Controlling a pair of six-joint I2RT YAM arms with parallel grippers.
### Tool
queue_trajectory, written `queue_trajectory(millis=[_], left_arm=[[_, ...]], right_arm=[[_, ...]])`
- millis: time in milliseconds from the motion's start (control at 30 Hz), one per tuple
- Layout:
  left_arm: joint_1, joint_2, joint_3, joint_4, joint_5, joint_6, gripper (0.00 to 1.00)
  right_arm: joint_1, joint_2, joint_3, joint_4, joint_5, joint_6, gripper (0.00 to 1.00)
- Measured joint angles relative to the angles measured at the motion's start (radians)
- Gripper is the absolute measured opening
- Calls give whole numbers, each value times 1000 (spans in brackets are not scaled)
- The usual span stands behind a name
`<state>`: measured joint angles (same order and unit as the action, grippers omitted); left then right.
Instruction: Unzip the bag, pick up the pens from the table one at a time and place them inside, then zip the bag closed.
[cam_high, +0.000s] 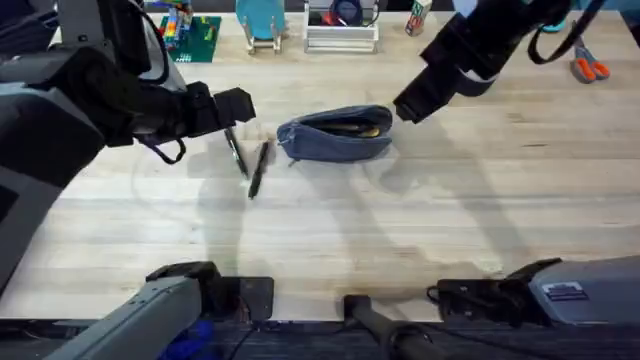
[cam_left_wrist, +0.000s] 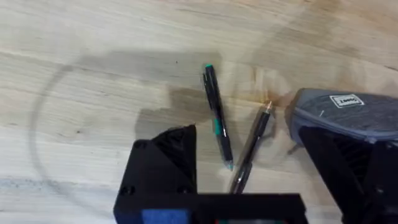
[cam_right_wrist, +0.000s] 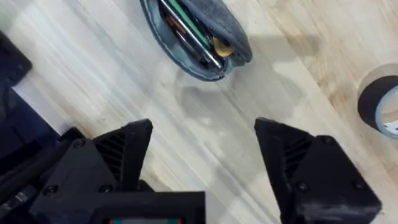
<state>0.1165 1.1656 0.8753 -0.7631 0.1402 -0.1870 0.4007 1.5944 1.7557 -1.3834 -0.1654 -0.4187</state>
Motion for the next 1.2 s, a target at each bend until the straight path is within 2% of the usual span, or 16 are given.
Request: queue_trajectory(millis=[133, 400, 833, 933, 1033, 1200], left_arm=[[0, 0, 0, -45, 30, -46, 993], [0, 0, 0, -32, 50, -62, 995], [-2, 25, 11, -65, -59, -195, 997], [-20, 86, 46, -105, -79, -213, 997], [-57, 159, 110, -142, -117, -223, 997], [-96, 238, 188, -150, -149, -237, 995]], right_arm=[[0, 0, 0, 0, 0, 0, 995], [0, 0, 0, 0, 0, 0, 996], [0, 0, 0, 6, 0, 0, 996], [0, 0, 0, 6, -1, 0, 996], [0, 0, 0, 7, -4, 0, 996], [0, 0, 0, 7, -7, 0, 996]])
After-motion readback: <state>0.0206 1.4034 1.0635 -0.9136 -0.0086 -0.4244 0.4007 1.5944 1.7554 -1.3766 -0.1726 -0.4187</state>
